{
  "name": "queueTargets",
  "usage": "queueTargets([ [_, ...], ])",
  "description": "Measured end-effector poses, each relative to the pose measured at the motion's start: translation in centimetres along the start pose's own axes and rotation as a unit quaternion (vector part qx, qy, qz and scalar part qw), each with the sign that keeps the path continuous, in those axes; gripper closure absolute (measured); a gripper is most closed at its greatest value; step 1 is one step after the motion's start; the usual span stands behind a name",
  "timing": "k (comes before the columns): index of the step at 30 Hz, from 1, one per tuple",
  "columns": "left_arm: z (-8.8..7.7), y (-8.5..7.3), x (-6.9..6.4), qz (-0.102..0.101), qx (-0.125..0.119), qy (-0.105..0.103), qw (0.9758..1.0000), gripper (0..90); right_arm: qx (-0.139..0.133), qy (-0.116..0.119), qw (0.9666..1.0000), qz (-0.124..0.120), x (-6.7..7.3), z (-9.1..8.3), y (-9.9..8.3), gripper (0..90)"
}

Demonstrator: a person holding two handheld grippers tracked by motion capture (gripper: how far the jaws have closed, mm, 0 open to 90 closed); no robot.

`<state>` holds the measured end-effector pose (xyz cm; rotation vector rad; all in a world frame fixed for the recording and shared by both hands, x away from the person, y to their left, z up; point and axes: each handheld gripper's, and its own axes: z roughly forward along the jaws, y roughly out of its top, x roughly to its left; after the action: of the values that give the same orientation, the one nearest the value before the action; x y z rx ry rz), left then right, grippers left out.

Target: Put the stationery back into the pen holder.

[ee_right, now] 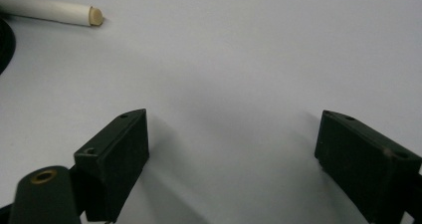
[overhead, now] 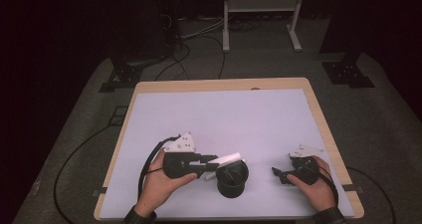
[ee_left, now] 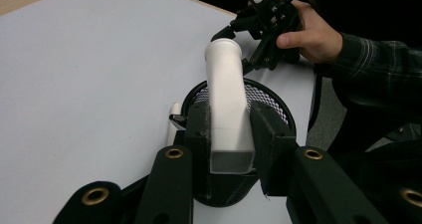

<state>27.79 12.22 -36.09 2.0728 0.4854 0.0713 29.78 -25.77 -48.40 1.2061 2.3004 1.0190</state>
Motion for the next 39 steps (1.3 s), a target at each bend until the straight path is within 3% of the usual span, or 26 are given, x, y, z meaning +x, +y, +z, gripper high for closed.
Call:
queueTargets([
  [21,0.6,0.7,-0.1,0.011,0.008,-0.006,0.9999,70.9,0.0,0.0,1.0,0.0,0.0,0.0,0.0,12.4],
  [39,2.5,1.7,0.3,0.012,0.017,-0.017,0.9997,70.8,0.0,0.0,1.0,0.0,0.0,0.0,0.0,12.4],
])
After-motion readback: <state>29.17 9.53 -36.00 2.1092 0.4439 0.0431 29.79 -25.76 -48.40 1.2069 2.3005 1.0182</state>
